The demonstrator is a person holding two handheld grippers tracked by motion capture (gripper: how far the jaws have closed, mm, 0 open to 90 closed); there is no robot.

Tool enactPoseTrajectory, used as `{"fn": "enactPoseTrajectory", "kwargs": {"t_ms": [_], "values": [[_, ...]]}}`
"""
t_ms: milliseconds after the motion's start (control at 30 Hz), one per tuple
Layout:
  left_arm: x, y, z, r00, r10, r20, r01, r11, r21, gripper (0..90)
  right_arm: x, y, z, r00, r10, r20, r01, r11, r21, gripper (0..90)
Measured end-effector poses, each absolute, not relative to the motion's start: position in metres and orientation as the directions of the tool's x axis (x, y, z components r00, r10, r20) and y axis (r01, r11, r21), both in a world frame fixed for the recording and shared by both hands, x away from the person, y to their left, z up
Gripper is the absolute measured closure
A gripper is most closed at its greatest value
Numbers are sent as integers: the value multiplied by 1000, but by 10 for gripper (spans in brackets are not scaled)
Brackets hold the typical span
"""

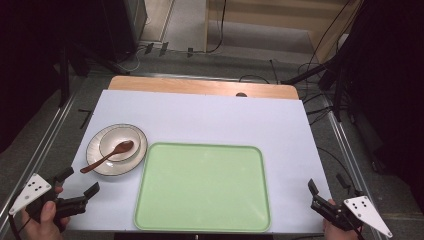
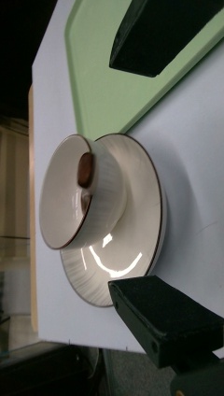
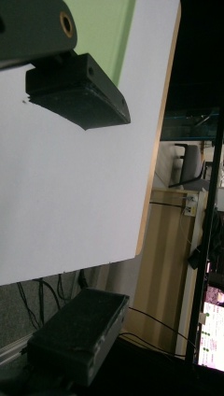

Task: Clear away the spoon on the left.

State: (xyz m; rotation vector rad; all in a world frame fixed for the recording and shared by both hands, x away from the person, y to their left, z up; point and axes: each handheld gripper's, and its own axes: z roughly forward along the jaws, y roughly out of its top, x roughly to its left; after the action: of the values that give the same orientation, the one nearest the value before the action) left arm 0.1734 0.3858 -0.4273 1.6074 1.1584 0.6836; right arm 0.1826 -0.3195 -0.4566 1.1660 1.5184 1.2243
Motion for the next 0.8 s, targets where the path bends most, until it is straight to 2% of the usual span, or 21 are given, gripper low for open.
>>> {"fn": "enactPoseTrajectory", "kwargs": {"t_ms": [200, 300, 433, 500, 533, 567, 667, 733, 800], "values": [[174, 385, -417, 335, 935, -113, 345, -10, 939, 0, 183, -320, -458, -209, 977, -49, 159, 84, 984, 133], [180, 382, -411, 310, 937, -162, 369, 38, 929, 0, 184, -318, -458, -213, 975, -57, 162, 92, 982, 133], [183, 374, -403, 284, 944, -168, 375, 52, 925, 70, 184, -316, -458, -218, 974, -63, 160, 99, 982, 133], [184, 366, -400, 277, 950, -145, 366, 35, 930, 156, 184, -316, -458, -219, 974, -61, 162, 98, 982, 133], [186, 365, -400, 262, 953, -150, 376, 42, 926, 159, 184, -316, -459, -219, 974, -61, 163, 98, 982, 133], [187, 365, -400, 255, 954, -157, 381, 50, 923, 200, 184, -316, -459, -217, 974, -58, 168, 96, 981, 133], [190, 366, -400, 237, 951, -198, 404, 88, 911, 329, 184, -315, -459, -221, 973, -59, 167, 97, 981, 133], [192, 369, -400, 234, 932, -275, 417, 159, 895, 351, 184, -315, -459, -224, 973, -62, 167, 101, 981, 133], [192, 371, -400, 195, 932, -306, 435, 197, 879, 389, 184, -315, -459, -224, 972, -65, 165, 103, 981, 133]]}}
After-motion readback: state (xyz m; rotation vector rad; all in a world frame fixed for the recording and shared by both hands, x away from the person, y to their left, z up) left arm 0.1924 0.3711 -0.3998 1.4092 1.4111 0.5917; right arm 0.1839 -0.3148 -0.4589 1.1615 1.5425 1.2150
